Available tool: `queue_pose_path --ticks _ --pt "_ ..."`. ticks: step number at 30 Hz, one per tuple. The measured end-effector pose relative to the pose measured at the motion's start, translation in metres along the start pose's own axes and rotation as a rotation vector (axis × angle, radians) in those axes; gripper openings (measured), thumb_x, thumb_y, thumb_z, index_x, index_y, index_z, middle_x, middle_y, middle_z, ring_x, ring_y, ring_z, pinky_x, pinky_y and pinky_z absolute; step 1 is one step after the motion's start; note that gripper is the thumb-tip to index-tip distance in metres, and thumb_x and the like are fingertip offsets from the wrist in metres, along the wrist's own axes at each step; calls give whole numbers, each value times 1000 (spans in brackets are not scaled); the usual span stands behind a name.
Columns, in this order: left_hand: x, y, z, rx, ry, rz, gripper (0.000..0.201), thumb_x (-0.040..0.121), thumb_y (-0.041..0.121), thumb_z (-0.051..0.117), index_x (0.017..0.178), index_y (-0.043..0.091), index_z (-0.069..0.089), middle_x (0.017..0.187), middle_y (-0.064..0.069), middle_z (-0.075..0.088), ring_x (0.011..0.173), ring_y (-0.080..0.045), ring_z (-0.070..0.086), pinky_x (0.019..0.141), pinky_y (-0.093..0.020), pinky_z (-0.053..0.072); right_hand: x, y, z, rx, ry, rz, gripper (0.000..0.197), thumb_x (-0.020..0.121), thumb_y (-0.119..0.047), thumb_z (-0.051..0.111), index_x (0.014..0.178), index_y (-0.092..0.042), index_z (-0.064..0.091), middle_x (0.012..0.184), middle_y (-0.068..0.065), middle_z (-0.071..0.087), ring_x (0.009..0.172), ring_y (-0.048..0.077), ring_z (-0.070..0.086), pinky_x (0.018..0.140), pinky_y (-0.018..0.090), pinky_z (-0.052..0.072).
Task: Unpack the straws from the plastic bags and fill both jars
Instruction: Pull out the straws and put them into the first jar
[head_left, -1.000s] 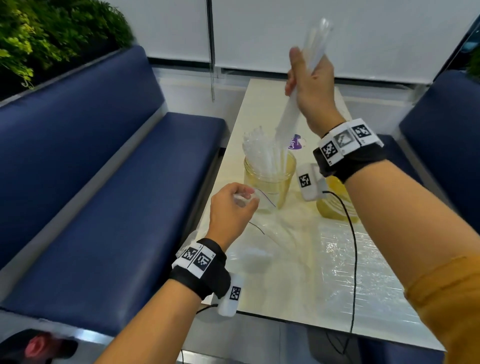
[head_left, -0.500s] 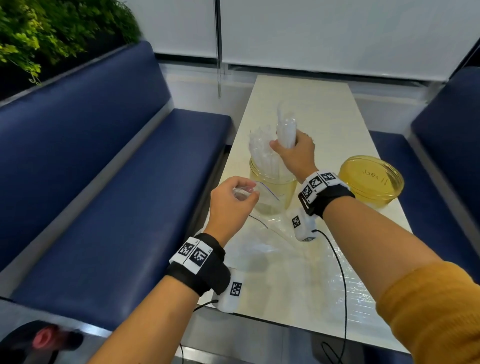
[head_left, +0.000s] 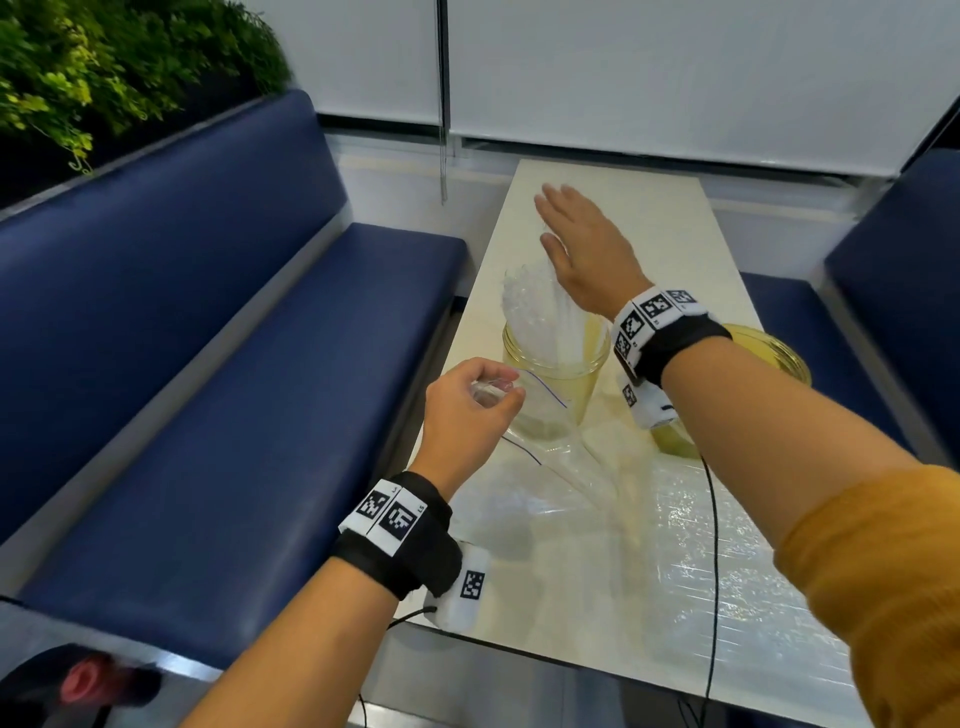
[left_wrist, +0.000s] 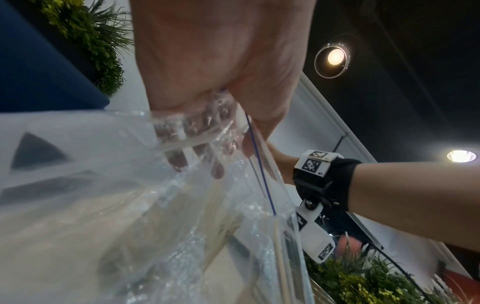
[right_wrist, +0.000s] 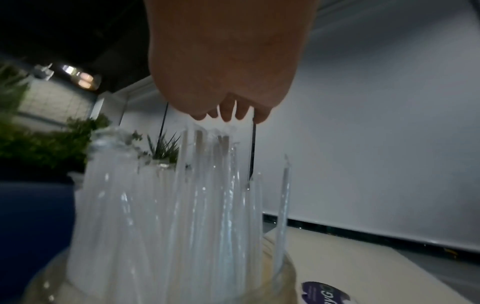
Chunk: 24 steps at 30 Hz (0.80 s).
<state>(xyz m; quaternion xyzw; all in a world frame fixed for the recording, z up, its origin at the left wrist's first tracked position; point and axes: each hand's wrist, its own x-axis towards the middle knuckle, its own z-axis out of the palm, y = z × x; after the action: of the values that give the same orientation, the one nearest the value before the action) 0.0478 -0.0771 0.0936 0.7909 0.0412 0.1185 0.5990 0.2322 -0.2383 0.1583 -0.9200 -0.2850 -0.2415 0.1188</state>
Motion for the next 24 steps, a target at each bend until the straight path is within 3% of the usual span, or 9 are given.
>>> queue_pose_path --ticks 2,4,6,8,10,13,19,22,24 --pt "0 1 -1 -5 7 4 12 86 21 76 97 22 74 94 10 73 77 -15 71 74 -28 61 -2 2 7 -127 -212 -30 51 108 -25 30 153 -2 29 161 15 27 149 30 24 121 42 25" --pt "-1 0 -2 -4 15 9 12 85 21 76 97 22 74 94 10 73 78 -14 71 74 -28 61 -14 -1 12 -179 -334 -42 46 108 -25 28 144 -1 42 150 19 43 136 33 43 116 46 31" --pt "-2 -1 -3 -9 15 7 11 86 21 76 96 22 74 94 9 73 78 -15 71 75 -28 61 -23 -6 12 -127 -210 -3 40 106 -28 30 108 -7 64 106 15 69 93 29 63 108 46 41" --pt "-4 -2 -6 -11 14 4 10 86 21 76 96 23 74 94 9 72 78 -15 71 74 -26 61 -16 -11 6 -88 -13 85 51 104 -36 31 81 -10 68 74 7 68 67 25 59 85 38 52" --pt "-5 -2 -9 -3 16 1 10 87 22 75 97 24 73 95 11 72 79 -13 70 72 -21 60 3 -11 -3 -82 92 133 56 103 -41 30 78 -12 72 74 5 68 68 24 61 64 29 44" --pt "-5 -1 -14 1 32 11 9 88 22 75 97 23 74 95 11 72 78 -8 69 68 -11 54 33 -12 -14 -97 57 154 54 100 -40 35 76 -10 72 73 7 66 70 29 62 62 28 39" --pt "-7 -1 -21 29 44 19 8 88 23 75 96 24 74 95 13 72 78 -6 67 68 -8 51 58 -8 -18 -117 -528 288 43 94 -39 47 71 -16 76 70 -1 75 66 21 73 76 33 58" --pt "-6 -3 -21 30 47 20 8 88 22 74 96 24 74 96 12 73 78 -7 68 70 -11 53 69 -8 -20 -175 -294 267 53 97 -44 37 73 -13 73 72 4 74 64 25 71 73 33 57" --pt "-5 -4 -20 24 40 20 7 88 22 74 95 25 74 96 12 73 80 -8 69 72 -14 55 72 -6 -17 -260 -198 225 52 100 -42 35 88 -9 73 90 13 71 81 33 66 75 36 53"
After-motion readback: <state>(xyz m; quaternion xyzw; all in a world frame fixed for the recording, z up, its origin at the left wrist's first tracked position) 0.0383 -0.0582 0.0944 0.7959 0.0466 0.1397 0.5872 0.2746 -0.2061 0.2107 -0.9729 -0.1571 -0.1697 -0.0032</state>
